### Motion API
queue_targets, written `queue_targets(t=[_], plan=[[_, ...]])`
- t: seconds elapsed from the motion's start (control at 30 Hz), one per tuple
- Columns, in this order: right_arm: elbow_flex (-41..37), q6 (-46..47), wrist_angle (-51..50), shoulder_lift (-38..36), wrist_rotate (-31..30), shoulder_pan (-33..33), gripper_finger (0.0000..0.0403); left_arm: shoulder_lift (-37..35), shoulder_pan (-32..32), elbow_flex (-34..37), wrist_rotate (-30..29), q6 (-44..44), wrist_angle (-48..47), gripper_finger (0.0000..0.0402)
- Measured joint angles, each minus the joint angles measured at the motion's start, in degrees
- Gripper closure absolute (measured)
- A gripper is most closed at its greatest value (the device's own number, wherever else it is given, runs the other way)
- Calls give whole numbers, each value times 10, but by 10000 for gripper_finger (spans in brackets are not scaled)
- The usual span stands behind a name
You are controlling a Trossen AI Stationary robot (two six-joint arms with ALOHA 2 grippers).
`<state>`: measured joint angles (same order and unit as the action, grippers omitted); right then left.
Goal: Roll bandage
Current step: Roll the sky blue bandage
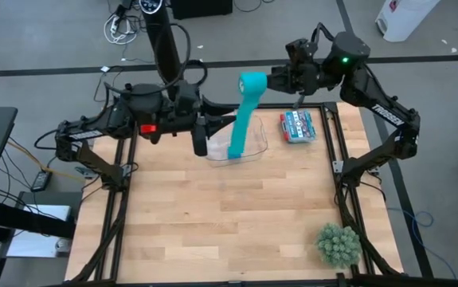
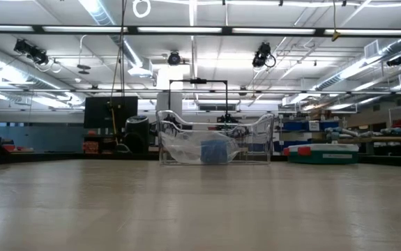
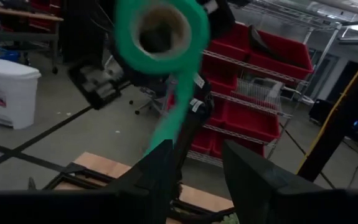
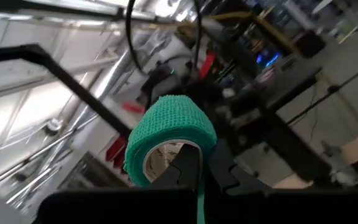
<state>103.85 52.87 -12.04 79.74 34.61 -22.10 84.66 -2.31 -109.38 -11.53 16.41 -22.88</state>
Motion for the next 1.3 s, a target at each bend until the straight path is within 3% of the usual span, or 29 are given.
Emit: queue_targets(t=[0.2, 0.43, 0.77, 1.17, 1.3], plan=[[0, -8, -71, -10, 36, 7, 403, -13, 0, -1, -38, -18, -16, 256], [0, -31, -104, 0, 13, 43, 403, -14, 0, -1, -69, -28, -29, 256], [0, -55, -101, 10, -36, 50, 403, -14, 0, -1, -69, -28, -33, 256], [0, -20, -25, 59, -12, 74, 403, -14, 0, 0, -89, -24, -52, 257], [0, -22, -24, 64, -13, 77, 403, -14, 0, 0, -92, -8, -58, 279]])
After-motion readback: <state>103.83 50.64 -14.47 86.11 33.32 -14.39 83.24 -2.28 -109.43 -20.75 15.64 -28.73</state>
